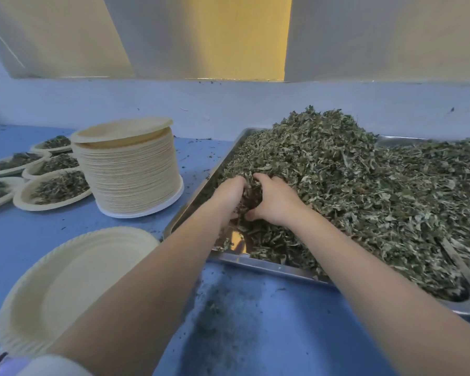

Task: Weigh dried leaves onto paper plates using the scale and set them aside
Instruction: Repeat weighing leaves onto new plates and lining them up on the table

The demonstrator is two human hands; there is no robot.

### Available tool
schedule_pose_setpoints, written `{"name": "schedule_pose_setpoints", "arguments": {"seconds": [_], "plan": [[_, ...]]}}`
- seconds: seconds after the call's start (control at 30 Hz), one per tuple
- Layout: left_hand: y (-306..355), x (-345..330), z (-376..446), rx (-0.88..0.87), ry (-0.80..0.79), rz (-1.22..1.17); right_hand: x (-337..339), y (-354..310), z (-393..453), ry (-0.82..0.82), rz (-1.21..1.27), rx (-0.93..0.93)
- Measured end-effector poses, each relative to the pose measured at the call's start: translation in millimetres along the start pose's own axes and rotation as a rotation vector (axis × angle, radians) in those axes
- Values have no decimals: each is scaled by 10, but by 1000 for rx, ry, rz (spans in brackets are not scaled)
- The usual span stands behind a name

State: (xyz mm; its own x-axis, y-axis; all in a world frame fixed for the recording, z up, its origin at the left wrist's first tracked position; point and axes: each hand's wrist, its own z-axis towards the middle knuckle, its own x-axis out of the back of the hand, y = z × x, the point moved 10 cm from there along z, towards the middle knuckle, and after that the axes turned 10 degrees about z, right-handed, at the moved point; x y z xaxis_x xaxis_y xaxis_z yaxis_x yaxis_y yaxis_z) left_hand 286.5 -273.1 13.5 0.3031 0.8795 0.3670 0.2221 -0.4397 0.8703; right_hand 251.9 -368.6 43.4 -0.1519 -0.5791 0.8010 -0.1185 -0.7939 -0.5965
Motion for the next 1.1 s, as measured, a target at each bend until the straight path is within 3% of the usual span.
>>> {"name": "schedule_pose_setpoints", "arguments": {"seconds": [0.1, 0.23, 0.33, 0.7, 0.97, 1.1], "plan": [[-12, -40, -51, 53, -89, -159, 0, -12, 5, 8, 59, 7], [33, 10, -135, 42, -99, -168, 147, -53, -92, 67, 285, 38], [157, 98, -206, -41, -69, -131, 296, -108, -201, 89, 479, 35], [510, 781, -844, -298, -24, -123, 542, -926, -649, 111, 665, 148], [110, 1856, -1350, -308, 128, 133, -116, -1820, -891, -117, 758, 189], [-321, 2112, -1427, -161, 78, 399, -606, -1980, -1007, -309, 632, 134]]}}
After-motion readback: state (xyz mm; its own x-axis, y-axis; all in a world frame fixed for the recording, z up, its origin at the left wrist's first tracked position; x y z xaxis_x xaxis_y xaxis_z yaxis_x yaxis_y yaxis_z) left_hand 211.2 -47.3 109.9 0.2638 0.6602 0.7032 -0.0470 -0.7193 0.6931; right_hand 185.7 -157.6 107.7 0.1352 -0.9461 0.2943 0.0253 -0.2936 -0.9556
